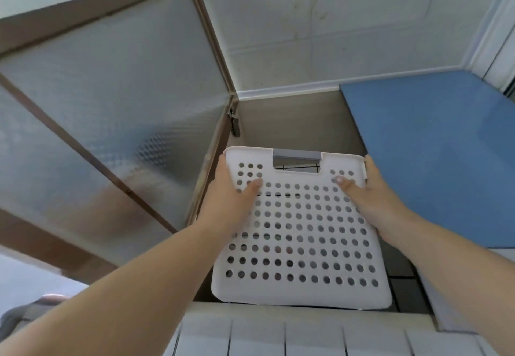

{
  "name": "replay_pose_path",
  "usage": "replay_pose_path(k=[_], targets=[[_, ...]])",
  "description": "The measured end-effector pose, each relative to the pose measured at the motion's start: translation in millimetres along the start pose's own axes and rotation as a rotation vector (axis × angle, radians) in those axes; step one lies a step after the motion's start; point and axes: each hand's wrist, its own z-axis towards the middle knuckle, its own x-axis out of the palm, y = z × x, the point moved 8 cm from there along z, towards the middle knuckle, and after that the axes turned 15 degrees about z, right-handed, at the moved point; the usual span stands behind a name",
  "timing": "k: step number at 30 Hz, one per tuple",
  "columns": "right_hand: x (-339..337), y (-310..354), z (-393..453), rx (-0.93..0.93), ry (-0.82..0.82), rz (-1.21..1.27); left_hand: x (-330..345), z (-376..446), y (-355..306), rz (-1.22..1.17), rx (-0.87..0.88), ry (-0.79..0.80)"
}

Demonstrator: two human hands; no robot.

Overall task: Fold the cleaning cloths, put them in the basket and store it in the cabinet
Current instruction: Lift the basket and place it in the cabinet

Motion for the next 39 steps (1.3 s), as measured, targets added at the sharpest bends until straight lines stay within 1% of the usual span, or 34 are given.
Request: replay_pose_path(k=[2,4,7,10,14,16,20,24,27,32,36,39], targets=[[13,-4,-9,-0.015,0.072,-0.084,4,-4,11,0.046,-0.017,0.012],[24,-13,-18,-0.027,0.139,-0.198,12,-9,21,0.161,-0.030,0.045],[28,-29,-30,-0.009,0.148,-0.335,21,-24,31,0.380,-0.038,0.078],[31,-41,-44,0.021,0.179,-0.443,26,-38,35,0.462,-0.004,0.089],[34,-59,-68,0.108,0.231,-0.597,37,-56,43,0.608,0.006,0.193],[34,-65,-73,0.132,0.246,-0.617,42,-66,45,0.646,0.001,0.237],[37,-71,-73,0.151,0.237,-0.623,46,-71,53,0.658,0.007,0.277],[41,-78,-72,0.149,0.239,-0.616,51,-70,57,0.814,0.101,0.292],[45,-83,-71,0.146,0.233,-0.660,54,-72,62,0.922,0.136,0.318],[56,-91,-71,0.132,0.230,-0.760,60,-78,78,0.963,0.088,0.435],[64,-96,-71,0.120,0.225,-0.850,69,-87,91,0.899,0.071,0.542],[65,-96,-71,0.113,0.223,-0.891,74,-93,97,0.855,0.075,0.549]])
